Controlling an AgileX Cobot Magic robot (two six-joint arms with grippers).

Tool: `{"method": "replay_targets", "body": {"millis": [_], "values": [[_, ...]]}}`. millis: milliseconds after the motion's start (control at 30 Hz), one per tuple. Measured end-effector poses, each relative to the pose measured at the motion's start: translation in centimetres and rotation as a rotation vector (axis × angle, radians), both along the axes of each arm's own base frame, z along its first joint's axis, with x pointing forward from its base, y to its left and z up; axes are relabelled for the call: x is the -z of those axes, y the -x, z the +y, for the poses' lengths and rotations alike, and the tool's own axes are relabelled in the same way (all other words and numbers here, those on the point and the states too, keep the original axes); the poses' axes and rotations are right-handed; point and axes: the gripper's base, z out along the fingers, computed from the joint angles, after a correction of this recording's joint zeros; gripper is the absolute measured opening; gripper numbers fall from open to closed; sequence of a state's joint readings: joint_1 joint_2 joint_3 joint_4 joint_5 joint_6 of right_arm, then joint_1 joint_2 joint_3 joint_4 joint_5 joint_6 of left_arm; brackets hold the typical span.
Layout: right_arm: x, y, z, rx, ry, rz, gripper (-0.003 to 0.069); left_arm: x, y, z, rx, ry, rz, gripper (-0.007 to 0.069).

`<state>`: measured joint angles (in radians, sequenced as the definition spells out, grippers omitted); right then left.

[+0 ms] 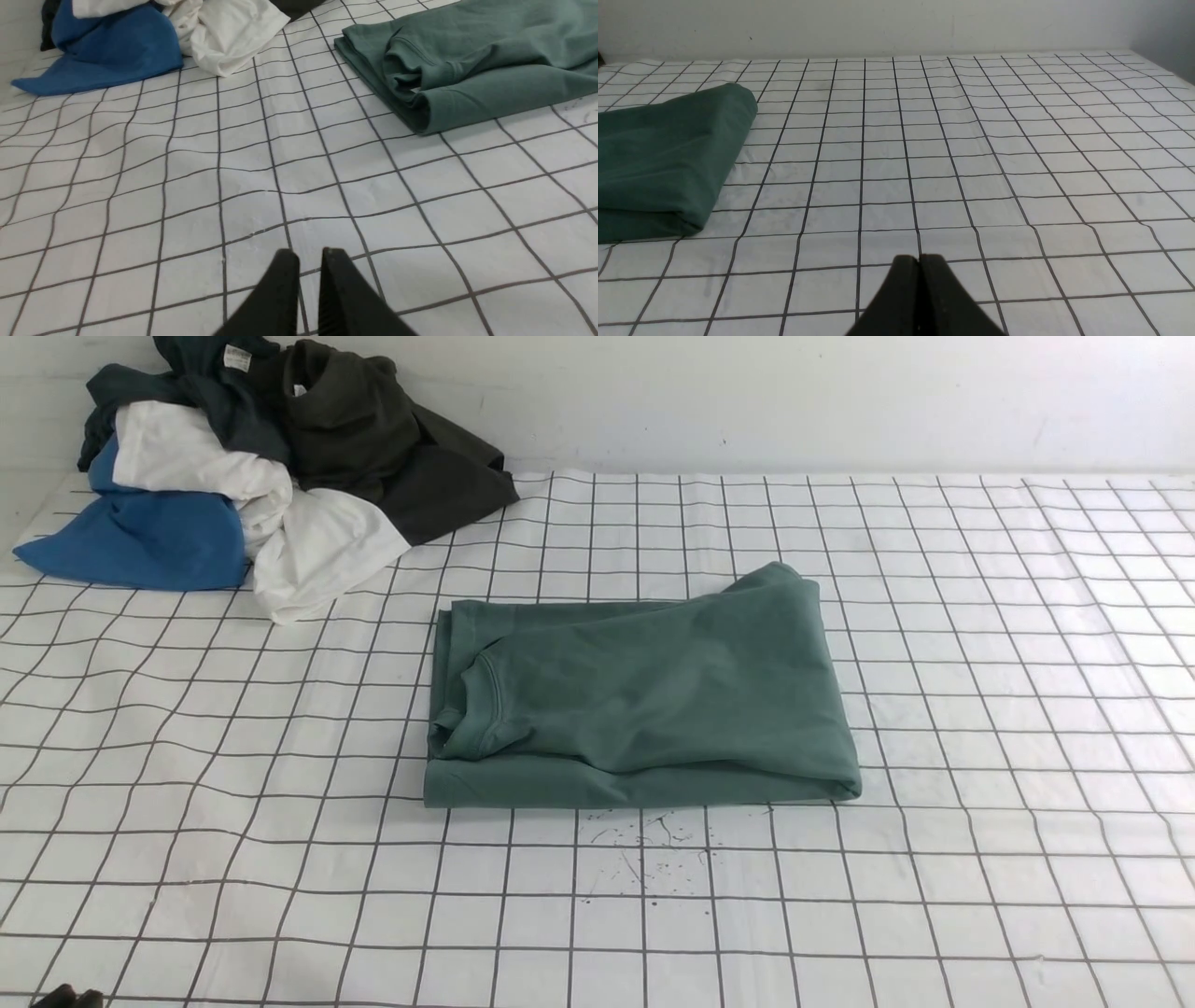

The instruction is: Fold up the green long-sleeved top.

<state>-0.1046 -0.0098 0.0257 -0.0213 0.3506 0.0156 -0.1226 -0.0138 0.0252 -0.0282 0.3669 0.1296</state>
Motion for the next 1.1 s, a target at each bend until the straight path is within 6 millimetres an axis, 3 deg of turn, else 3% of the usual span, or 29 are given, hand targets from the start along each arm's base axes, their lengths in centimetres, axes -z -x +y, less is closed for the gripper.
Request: {"method": "replay_targets", "body": {"millis": [1100], "values": [[0.0,0.0,0.0,0.0,0.0,0.0,-0.001,-0.04,-0.04,0.27,-0.06,0.018,-0.003,0.0055]]}}
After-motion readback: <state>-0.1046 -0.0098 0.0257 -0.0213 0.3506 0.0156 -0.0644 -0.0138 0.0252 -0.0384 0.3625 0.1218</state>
